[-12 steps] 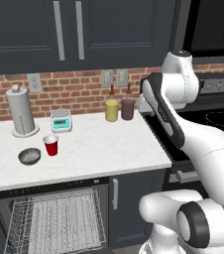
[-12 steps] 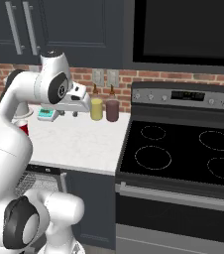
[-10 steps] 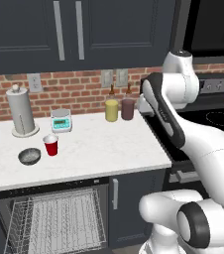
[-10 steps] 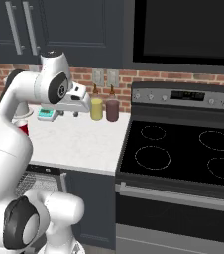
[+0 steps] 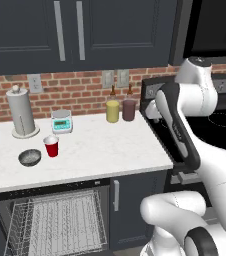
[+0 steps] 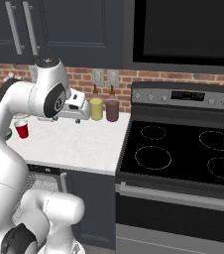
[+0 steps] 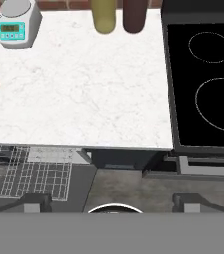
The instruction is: Pick up the cup and bowl from the counter, place them in the dishwasher, and close the dishwasher door.
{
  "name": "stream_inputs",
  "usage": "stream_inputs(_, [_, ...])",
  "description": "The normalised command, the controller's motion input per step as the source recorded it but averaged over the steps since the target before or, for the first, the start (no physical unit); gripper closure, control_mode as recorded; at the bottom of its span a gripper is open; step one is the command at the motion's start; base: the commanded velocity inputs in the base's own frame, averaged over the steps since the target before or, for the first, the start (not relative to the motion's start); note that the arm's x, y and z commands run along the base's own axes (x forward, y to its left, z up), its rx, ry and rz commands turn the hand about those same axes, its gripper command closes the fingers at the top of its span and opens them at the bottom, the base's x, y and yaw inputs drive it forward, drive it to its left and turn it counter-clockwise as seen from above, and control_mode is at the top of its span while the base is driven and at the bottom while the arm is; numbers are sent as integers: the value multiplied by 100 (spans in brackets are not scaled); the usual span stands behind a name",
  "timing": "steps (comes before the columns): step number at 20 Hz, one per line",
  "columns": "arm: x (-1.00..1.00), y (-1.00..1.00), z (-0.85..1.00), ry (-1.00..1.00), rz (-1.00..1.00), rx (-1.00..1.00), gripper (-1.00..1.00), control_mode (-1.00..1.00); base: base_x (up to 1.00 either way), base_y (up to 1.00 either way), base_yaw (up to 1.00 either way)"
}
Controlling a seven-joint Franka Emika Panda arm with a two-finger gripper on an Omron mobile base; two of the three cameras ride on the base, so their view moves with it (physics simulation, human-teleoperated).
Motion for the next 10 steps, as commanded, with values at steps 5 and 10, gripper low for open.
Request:
stream_inputs(5, [0, 0, 0, 0, -1, 2, -100, 100, 0, 0, 0])
stream_inputs(10, [0, 0, 0, 0, 0, 0, -100, 100, -1, 0, 4])
